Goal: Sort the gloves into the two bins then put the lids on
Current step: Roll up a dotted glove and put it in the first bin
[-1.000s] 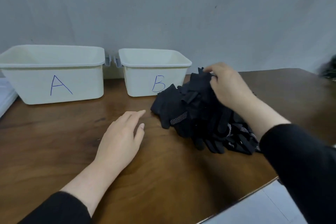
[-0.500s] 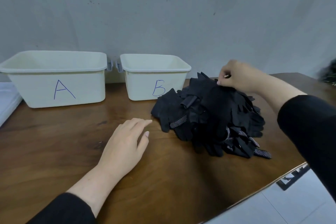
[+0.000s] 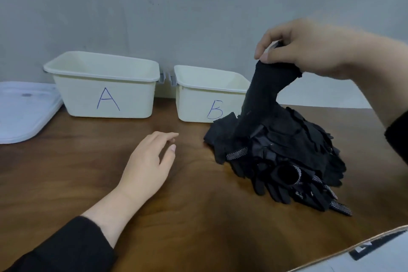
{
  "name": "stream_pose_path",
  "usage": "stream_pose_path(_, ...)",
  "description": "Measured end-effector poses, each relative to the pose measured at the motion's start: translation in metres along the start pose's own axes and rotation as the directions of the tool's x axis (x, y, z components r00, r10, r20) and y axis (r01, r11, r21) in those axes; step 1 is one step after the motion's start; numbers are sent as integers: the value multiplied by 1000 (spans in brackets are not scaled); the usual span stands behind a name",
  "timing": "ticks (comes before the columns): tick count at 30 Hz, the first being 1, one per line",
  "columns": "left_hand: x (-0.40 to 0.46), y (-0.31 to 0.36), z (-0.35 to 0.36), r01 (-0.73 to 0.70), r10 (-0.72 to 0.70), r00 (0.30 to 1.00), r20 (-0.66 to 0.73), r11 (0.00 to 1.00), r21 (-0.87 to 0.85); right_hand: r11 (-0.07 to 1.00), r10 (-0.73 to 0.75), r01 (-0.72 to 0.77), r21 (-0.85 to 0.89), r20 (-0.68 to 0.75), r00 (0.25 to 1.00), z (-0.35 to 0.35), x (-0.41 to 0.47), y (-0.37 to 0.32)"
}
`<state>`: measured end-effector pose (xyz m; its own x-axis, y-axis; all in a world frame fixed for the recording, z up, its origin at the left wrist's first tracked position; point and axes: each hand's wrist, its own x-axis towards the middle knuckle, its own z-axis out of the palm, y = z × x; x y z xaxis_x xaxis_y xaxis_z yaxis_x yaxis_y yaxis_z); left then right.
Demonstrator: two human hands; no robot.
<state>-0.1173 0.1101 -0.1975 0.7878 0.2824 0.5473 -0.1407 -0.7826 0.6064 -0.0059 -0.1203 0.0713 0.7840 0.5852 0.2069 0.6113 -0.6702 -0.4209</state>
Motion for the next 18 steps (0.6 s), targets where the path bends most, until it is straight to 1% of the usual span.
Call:
stream_pose_path(2,-1,-11,-13,50,-50,998,-46,999,-5,995,16,-32,95,164,986,25,3,-14)
stream_pose_path(4,-2,-21,-27,107,-109,989,-100,994,-27,987,38,-78,139,270,962,55,7,-27)
stream_pose_path(5,-3,-24,-33,136,-141,982,-128,990,-43,981,44,-99,168,306,951,72,9,-33)
stream_pose_path(7,-5,-31,-44,188,-202,960,-194,978,-84,930,38,-151,335,321,946,105,16,-44)
stream_pose_path(8,-5,-34,-49,209,-229,945,-233,972,-106,867,38,-174,466,285,958,119,21,-47)
stream_pose_path(9,-5,-38,-54,227,-254,928,-271,965,-127,771,50,-183,610,229,972,133,27,-49)
stream_pose_path(11,-4,-46,-61,260,-302,897,-322,951,-165,516,137,-159,842,103,985,158,34,-51)
stream_pose_path(12,-3,-50,-64,273,-319,886,-337,946,-176,390,191,-146,909,75,979,172,35,-50)
stream_pose_path(13,-2,-53,-67,285,-333,877,-347,941,-182,291,233,-157,944,89,968,188,32,-47)
stream_pose_path(14,-2,-56,-69,296,-345,869,-354,937,-186,247,254,-196,949,132,958,206,25,-43)
stream_pose_path(15,-1,-59,-71,304,-351,866,-355,935,-184,290,260,-252,923,177,949,226,15,-36)
stream_pose_path(16,-2,-62,-73,313,-354,867,-350,934,-171,450,254,-297,842,198,947,245,3,-29)
stream_pose_path(17,-1,-64,-74,321,-354,873,-334,935,-151,687,228,-292,665,184,956,262,-9,-20)
stream_pose_path(18,-1,-66,-75,331,-356,881,-311,934,-133,879,178,-227,420,153,972,276,-19,-11)
